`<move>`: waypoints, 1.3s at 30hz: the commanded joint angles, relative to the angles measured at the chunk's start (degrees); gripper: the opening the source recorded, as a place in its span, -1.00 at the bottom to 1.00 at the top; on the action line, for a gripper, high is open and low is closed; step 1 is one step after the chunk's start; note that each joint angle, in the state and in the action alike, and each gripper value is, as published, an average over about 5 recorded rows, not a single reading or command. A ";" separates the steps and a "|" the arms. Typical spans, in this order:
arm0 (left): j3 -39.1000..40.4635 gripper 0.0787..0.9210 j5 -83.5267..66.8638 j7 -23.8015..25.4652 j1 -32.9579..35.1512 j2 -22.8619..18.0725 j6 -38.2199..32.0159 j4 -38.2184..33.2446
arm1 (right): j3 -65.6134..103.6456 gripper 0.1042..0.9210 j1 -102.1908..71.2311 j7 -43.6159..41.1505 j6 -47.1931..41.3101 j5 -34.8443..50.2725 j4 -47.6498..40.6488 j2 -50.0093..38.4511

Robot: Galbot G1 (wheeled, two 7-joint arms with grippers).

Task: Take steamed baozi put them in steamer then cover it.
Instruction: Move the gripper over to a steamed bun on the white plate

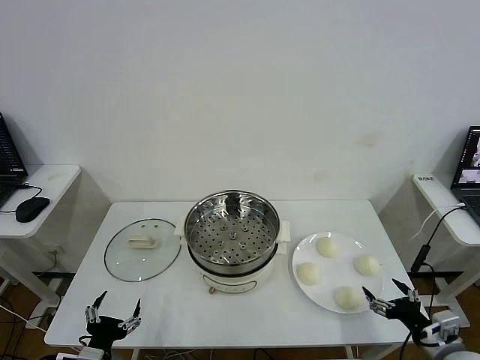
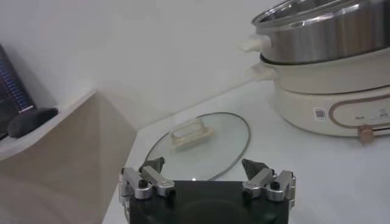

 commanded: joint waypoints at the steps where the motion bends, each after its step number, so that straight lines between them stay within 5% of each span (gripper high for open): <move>1: 0.07 0.77 1.19 0.00 0.33 -0.32 0.02 -0.68 | 0.79 0.76 8.75 -2.42 -2.21 -4.27 -0.33 -6.68; 5: 0.13 0.77 1.79 -0.11 0.68 -0.96 0.00 -1.09 | -0.56 0.76 15.46 -9.25 -4.16 -11.32 -2.79 -14.45; 12: 0.49 0.77 2.61 -0.14 1.12 -2.04 -0.16 -2.17 | -9.98 0.76 34.64 -36.10 -4.11 -25.77 -12.32 -25.56; 20: 0.57 0.77 3.13 -0.21 0.86 -2.34 -0.59 -2.47 | -39.81 0.76 71.93 -56.52 2.84 -44.11 -28.45 -21.83; 28: -0.11 0.77 3.13 -0.03 0.75 -3.14 -0.68 -2.72 | -68.11 0.76 93.85 -61.25 10.60 -46.66 -42.24 -11.31; 39: -0.19 0.77 3.63 0.28 0.37 -3.20 -0.76 -1.83 | -77.18 0.76 97.93 -62.57 16.04 -49.82 -53.93 -2.21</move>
